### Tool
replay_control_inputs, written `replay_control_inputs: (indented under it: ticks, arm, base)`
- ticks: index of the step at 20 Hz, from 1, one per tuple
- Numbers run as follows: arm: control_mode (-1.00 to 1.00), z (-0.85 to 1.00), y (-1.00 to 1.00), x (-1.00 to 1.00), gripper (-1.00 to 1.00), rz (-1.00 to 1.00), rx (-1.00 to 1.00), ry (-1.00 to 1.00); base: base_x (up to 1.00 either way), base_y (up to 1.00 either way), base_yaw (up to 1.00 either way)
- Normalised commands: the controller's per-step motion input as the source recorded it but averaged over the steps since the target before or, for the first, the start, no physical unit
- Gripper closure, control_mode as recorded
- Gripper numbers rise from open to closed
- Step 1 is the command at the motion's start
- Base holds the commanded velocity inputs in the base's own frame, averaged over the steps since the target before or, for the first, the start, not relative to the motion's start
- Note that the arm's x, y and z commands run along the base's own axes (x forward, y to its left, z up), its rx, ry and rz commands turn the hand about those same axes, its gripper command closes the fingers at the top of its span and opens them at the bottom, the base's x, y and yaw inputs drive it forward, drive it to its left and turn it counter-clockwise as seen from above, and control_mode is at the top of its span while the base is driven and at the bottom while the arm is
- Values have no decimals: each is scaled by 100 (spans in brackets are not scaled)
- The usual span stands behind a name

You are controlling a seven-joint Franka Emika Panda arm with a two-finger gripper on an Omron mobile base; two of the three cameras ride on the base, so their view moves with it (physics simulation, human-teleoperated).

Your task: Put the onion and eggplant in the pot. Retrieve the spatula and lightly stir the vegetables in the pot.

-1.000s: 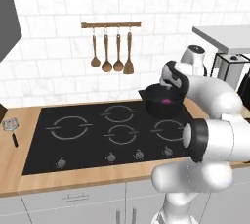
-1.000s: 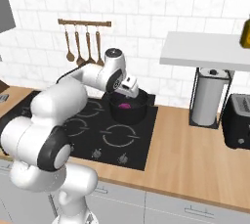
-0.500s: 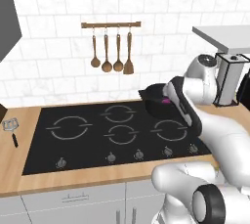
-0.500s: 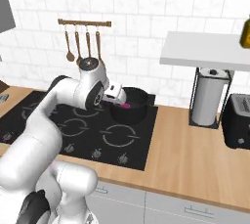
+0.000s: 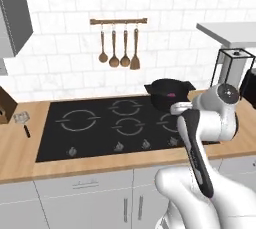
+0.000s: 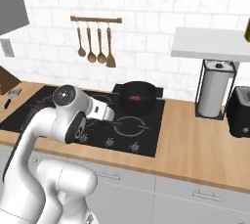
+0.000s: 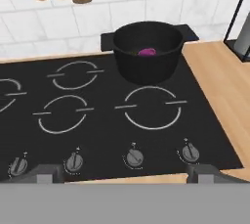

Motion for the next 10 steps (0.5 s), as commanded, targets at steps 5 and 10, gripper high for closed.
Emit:
replay_control_inputs:
  ticks: [5,10]
  arm:
    - [100,0,0,0,-100,0,0,0]
    - [100,0,0,0,-100,0,0,0]
  base:
    - [-93,96,0]
    - [-46,100,0]
